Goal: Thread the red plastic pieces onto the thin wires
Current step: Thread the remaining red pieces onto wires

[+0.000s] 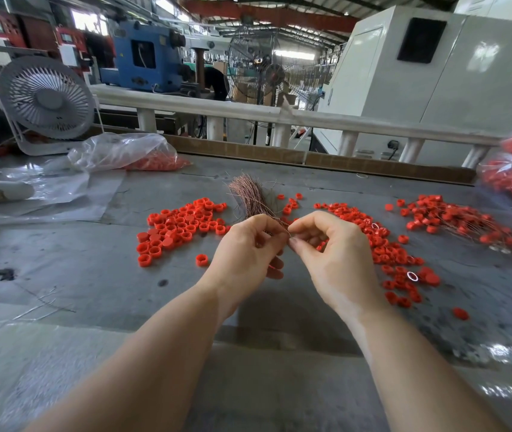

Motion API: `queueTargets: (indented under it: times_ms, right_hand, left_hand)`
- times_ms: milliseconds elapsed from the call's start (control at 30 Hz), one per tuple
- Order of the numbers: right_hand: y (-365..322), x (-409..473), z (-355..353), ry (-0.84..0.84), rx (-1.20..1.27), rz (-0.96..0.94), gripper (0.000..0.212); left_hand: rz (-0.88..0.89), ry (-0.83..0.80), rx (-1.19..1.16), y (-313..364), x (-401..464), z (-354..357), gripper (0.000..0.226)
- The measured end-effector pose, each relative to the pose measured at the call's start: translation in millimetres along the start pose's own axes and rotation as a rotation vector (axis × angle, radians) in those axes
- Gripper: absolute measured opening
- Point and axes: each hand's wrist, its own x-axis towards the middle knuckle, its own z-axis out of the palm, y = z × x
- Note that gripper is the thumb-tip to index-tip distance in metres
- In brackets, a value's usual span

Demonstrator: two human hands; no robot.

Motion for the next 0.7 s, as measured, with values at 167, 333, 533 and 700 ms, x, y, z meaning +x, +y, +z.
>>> queueTargets:
  times_ms: [167, 333, 533, 700]
  right_hand:
    - [0.0, 0.0, -0.1, -0.002, -0.01, -0.001, 0.018]
    - [0.8, 0.6, -0.7, 0.016, -0.043, -0.001, 0.016]
    - [2.0, 1.0, -1.4, 0.025, -0.044, 0.028, 0.015]
    - [2.0, 0.9, -1.6, 0.017, -0.05, 0.011, 0.014]
  left_hand:
    - [0.001, 0.003, -0.003, -0.3, 0.1, 1.1, 0.021]
    - [-0.013, 0.049, -0.027, -3.2, 1.6, 1.5, 0.017]
    - [-0.077, 0.08, -0.109, -6.9, 4.6, 0.2, 0.014]
    - [-0.115, 0.01, -0.197, -4.4, 3.0, -0.2, 0.012]
